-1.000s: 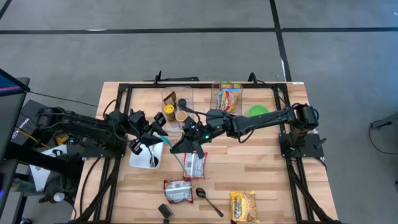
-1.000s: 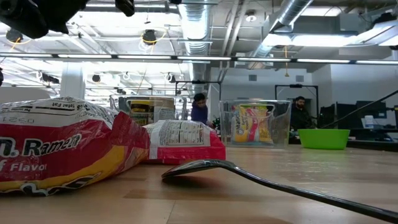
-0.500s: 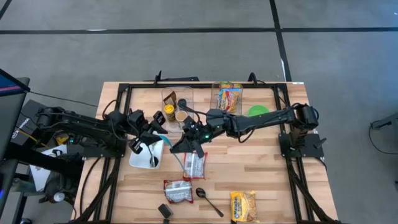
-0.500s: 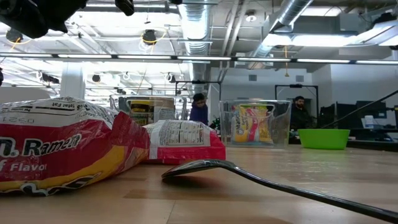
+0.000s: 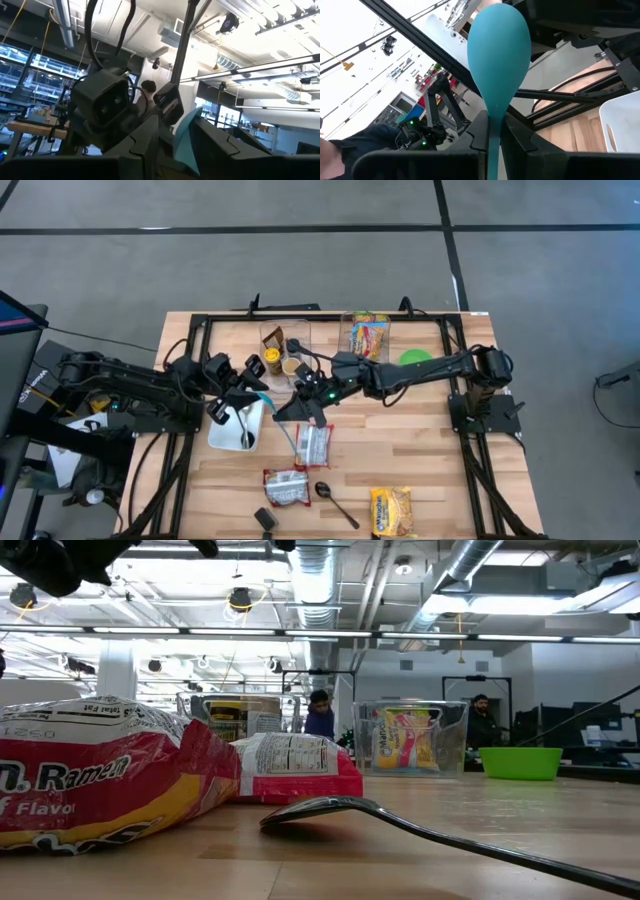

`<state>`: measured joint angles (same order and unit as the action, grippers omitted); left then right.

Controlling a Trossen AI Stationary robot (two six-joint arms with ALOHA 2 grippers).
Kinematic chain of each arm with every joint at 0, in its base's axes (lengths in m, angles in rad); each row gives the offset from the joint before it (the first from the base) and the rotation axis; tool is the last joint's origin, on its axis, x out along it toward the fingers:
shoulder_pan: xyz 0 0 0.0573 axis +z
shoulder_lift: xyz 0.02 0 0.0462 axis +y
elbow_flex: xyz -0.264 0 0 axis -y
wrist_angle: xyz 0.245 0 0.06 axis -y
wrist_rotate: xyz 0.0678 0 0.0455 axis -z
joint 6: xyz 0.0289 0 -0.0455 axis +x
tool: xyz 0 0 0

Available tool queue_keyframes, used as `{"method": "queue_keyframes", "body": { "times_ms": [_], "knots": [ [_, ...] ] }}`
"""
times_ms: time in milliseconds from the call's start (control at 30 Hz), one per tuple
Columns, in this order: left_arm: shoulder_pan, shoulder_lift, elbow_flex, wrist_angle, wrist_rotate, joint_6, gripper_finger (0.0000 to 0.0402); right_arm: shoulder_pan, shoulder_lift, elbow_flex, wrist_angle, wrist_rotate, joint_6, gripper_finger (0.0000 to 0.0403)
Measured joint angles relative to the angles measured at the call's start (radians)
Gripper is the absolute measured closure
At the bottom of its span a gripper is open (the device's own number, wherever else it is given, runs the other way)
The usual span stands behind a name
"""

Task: Pick & Place Food Item
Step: Put the blue baby spoon into the white bin

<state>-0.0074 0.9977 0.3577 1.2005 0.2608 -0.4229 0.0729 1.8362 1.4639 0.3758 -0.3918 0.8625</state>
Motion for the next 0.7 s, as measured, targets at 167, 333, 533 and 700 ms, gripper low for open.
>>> {"method": "queue_keyframes", "body": {
  "times_ms": [167, 333, 533, 700],
  "knots": [
    [0.000, 0.000, 0.005, -0.021, 0.000, 0.000, 0.0308, -0.004, 0.000, 0.000, -0.001, 0.000, 0.002, 0.0382],
    [0.000, 0.000, 0.005, -0.033, -0.002, 0.000, 0.0323, -0.004, 0.000, 0.000, -0.001, -0.001, 0.006, 0.0382],
    [0.000, 0.000, 0.005, -0.032, -0.003, 0.000, 0.0351, -0.004, 0.000, 0.000, -0.001, -0.001, 0.013, 0.0377],
    [0.000, 0.000, 0.005, -0.033, -0.003, 0.003, 0.0382, -0.004, 0.000, 0.000, -0.001, -0.002, 0.013, 0.0376]
  ]
}}
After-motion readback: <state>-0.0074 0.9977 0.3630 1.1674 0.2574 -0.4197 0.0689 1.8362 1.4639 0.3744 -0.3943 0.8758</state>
